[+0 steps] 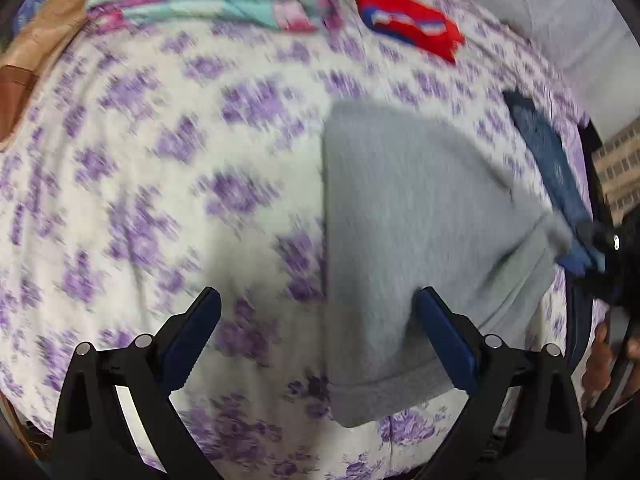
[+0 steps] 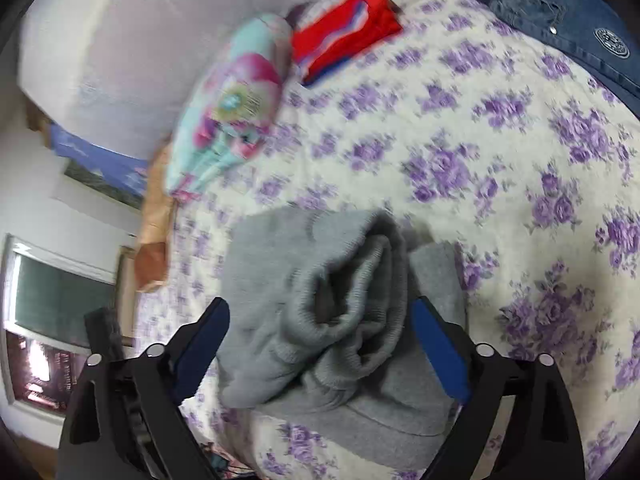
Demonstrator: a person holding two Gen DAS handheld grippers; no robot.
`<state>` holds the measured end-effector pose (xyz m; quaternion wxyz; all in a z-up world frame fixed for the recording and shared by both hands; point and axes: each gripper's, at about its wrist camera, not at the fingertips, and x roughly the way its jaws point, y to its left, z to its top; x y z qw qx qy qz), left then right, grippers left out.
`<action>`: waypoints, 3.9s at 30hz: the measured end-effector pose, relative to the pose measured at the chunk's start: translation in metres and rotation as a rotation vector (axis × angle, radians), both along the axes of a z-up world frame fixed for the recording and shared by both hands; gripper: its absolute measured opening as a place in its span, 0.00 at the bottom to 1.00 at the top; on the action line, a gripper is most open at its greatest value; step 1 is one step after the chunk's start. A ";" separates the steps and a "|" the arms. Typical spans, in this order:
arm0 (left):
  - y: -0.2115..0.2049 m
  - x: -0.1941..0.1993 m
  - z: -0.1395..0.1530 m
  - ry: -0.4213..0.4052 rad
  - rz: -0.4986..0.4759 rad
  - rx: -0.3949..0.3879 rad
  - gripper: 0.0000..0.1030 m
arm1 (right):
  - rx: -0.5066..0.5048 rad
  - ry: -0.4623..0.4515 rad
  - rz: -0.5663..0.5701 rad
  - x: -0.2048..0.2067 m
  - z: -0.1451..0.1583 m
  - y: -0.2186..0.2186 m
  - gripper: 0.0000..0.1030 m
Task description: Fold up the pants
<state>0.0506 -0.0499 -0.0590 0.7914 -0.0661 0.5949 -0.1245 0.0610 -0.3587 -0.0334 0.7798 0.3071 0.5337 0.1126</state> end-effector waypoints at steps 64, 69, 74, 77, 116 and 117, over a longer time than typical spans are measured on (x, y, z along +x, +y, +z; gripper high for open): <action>-0.060 0.047 -0.027 0.052 -0.094 0.073 0.96 | -0.295 -0.042 0.405 -0.052 -0.015 0.038 0.63; -0.046 0.054 -0.018 0.119 -0.063 -0.035 0.95 | -0.120 -0.129 0.274 -0.053 0.028 0.003 0.80; -0.037 0.044 -0.007 0.124 -0.111 -0.105 0.95 | -0.087 -0.038 0.091 -0.063 0.017 -0.054 0.85; -0.033 0.037 -0.018 0.202 -0.125 -0.203 0.95 | 0.049 0.082 -0.007 -0.066 -0.027 -0.072 0.85; -0.140 0.076 0.077 0.032 -0.246 -0.248 0.61 | 0.126 -0.128 0.295 0.042 0.046 -0.051 0.53; -0.145 0.100 0.097 -0.029 -0.236 -0.253 0.62 | 0.099 -0.179 0.308 0.061 0.063 -0.054 0.53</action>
